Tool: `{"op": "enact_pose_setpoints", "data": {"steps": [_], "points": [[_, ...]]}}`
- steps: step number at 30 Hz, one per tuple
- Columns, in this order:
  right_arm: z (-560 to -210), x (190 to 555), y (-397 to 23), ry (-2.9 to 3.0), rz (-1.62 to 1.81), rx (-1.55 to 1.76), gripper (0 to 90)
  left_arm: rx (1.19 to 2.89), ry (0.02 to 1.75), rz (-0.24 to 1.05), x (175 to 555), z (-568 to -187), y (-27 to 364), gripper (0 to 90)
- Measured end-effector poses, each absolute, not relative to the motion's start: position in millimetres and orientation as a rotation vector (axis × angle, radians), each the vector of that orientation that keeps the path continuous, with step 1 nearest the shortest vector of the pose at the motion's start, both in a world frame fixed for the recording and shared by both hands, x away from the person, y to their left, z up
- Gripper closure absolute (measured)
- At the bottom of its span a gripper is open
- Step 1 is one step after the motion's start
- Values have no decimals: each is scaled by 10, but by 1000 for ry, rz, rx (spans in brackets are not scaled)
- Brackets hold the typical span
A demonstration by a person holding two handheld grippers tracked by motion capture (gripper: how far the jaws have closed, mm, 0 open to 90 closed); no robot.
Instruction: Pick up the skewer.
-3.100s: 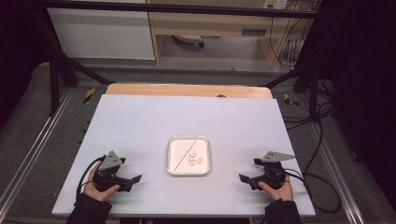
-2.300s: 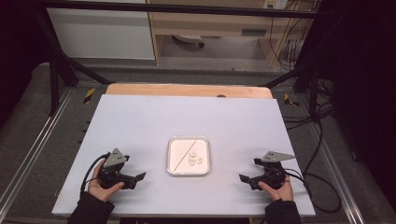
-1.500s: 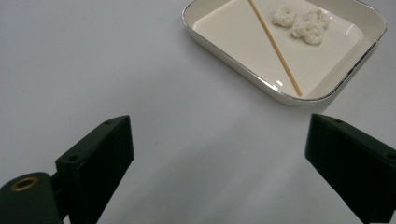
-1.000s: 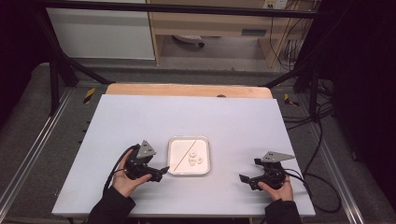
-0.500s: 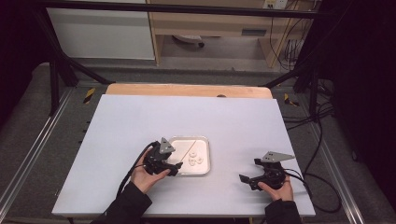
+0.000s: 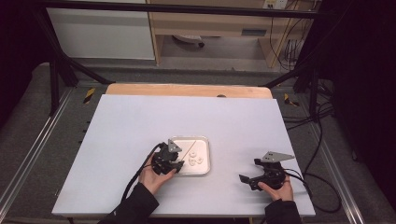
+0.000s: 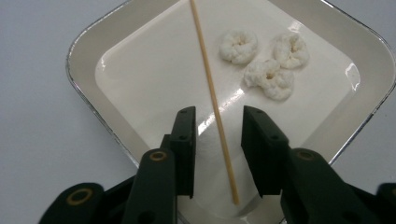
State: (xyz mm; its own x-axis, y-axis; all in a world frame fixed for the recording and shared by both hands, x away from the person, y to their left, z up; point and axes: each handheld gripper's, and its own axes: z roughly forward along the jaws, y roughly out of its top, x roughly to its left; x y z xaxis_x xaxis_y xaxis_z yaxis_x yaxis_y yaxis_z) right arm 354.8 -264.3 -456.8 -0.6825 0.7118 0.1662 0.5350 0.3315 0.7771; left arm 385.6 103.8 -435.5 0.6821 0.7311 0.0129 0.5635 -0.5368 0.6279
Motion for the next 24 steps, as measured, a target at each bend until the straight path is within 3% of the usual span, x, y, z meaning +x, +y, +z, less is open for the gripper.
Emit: {"op": "enact_pose_setpoints", "data": {"steps": [19,24], "points": [[-4571,3547,-2638,2391,1276,1140,16,2242,1047,436,3765,-4406,968,864],[-4573,3548,-2637,2393,1273,1139,16,2216,1079,419,3766,-4411,983,875]]}}
